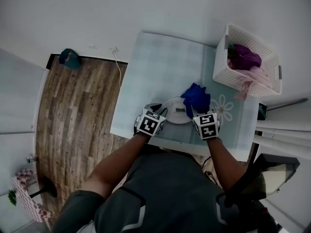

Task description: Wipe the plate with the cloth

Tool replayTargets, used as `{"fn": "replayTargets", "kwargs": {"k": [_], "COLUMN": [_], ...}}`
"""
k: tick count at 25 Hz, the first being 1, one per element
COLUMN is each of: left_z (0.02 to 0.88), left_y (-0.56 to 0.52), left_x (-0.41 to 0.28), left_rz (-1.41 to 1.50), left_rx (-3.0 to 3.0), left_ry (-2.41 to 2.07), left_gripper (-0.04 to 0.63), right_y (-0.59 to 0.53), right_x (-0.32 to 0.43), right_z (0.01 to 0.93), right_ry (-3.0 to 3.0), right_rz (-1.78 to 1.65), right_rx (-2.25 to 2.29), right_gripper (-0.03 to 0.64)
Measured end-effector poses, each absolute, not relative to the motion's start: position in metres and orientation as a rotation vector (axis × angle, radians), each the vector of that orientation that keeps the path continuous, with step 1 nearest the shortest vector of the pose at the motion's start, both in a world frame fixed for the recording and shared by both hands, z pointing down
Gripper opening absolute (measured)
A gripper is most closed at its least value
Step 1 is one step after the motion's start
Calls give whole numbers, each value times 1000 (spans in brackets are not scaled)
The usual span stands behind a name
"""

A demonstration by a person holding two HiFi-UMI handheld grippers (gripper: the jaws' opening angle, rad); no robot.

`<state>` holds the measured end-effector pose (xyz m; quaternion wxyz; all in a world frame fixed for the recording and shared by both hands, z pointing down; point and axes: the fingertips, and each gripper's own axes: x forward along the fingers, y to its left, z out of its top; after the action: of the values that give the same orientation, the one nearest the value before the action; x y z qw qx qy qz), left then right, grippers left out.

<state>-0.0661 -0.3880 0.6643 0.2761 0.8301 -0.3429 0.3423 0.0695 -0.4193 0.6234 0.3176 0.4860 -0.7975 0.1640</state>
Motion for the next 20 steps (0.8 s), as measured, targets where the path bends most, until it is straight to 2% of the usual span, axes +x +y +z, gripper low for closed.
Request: {"fn": "replayTargets", "kwargs": {"k": [20], "left_z": [674], "left_y": [-386], "left_x": [-66], "left_rz": [937], "left_rx": [2135], "left_ry": [-1033], "left_gripper": [100], "right_y": [-372], "right_x": [84], "right_z": [635], "right_ry": [-2123], "right_rz": [376], "right_rx": [1138], "right_gripper": [118]}}
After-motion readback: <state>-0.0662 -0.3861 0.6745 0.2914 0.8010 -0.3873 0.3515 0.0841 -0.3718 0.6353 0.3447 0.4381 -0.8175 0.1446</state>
